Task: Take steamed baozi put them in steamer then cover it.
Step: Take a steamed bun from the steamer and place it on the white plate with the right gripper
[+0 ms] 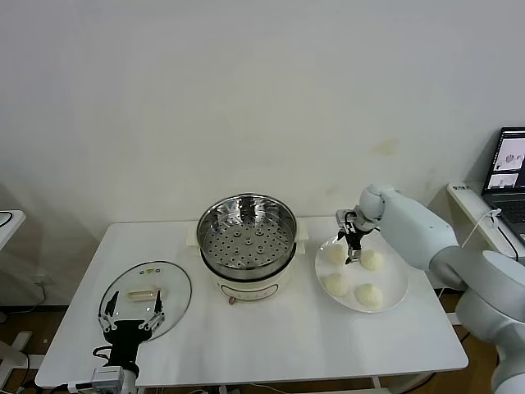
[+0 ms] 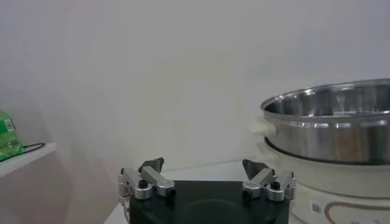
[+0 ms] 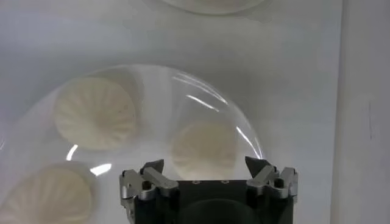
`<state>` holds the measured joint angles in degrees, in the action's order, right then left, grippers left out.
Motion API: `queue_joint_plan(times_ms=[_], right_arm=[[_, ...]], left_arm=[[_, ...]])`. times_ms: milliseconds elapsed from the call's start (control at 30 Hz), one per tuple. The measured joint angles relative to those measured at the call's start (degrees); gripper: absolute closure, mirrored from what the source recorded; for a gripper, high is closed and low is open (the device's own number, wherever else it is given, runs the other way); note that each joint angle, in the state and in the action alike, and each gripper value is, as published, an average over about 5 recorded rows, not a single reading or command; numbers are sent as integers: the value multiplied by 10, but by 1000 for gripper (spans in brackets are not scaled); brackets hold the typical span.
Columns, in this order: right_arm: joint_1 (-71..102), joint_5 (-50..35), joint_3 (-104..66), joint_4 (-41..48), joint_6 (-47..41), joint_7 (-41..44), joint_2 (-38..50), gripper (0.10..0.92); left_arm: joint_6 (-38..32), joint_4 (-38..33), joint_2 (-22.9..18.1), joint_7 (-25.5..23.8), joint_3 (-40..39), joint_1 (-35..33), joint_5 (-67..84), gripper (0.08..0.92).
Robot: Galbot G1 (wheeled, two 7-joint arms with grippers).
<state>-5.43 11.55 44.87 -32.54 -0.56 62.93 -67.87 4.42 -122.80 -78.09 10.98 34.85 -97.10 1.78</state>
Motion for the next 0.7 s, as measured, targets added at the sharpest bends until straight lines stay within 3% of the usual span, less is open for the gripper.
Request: queue_joint_plan(times_ms=[300, 700], right_arm=[[4, 13, -12, 22, 1, -4, -15, 246], [11, 19, -22, 31, 4, -9, -22, 456]], left_arm=[[0, -2, 2, 0, 3, 0, 4, 177], [-1, -6, -1, 1, 1, -2, 5, 177]])
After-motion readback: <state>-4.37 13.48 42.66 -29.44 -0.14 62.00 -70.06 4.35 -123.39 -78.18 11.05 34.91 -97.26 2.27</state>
